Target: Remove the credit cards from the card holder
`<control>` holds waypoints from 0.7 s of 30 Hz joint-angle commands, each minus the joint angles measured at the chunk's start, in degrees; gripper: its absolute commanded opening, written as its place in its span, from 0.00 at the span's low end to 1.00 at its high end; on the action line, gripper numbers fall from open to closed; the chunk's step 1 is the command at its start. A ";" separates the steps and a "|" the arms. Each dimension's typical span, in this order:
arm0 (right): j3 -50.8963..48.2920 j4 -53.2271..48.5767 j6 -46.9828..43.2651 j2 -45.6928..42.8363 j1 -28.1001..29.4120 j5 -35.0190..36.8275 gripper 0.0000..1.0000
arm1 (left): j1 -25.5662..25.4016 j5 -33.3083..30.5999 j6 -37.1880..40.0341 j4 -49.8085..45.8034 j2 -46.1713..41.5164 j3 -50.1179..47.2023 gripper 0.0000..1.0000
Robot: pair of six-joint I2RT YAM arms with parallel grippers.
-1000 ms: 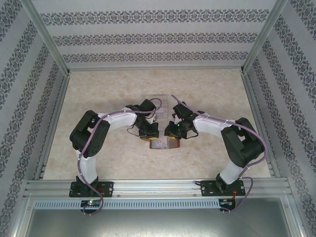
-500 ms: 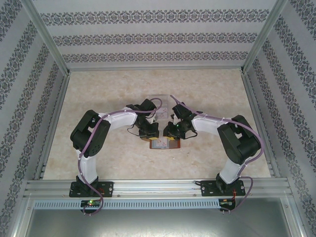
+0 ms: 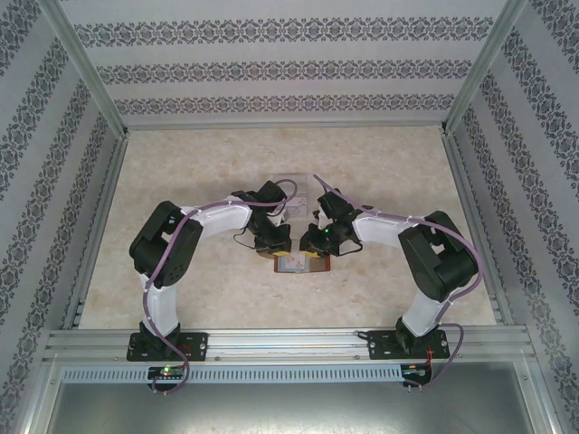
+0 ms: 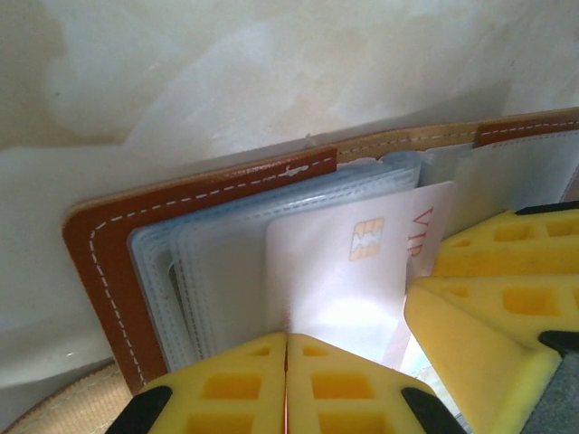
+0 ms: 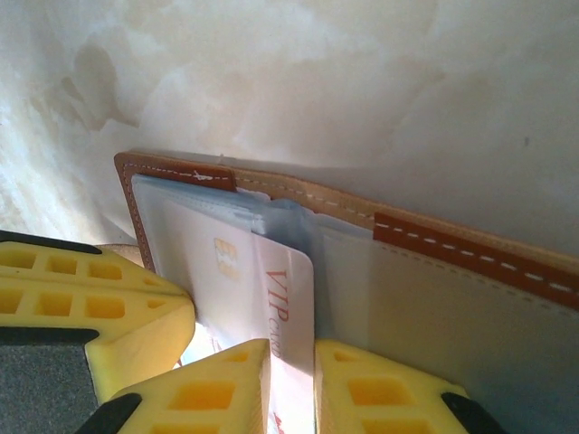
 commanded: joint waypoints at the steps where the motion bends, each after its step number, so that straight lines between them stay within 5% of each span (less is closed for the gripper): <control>1: -1.03 3.09 -0.08 -1.96 -0.38 -2.77 0.19 | -0.61 -2.59 0.67 -3.22 2.52 0.21 0.07; 8: -2.74 5.91 -1.10 0.02 -0.77 -3.34 0.15 | -0.63 -2.64 0.50 -3.30 2.30 0.20 0.07; 15: -3.80 8.69 -1.18 2.05 -0.86 -4.92 0.23 | -0.68 -2.75 0.55 -3.48 2.07 0.22 0.07; 21: -4.22 8.10 -1.50 0.92 -1.21 -3.72 0.14 | -0.63 -2.78 0.48 -3.71 2.07 0.51 0.07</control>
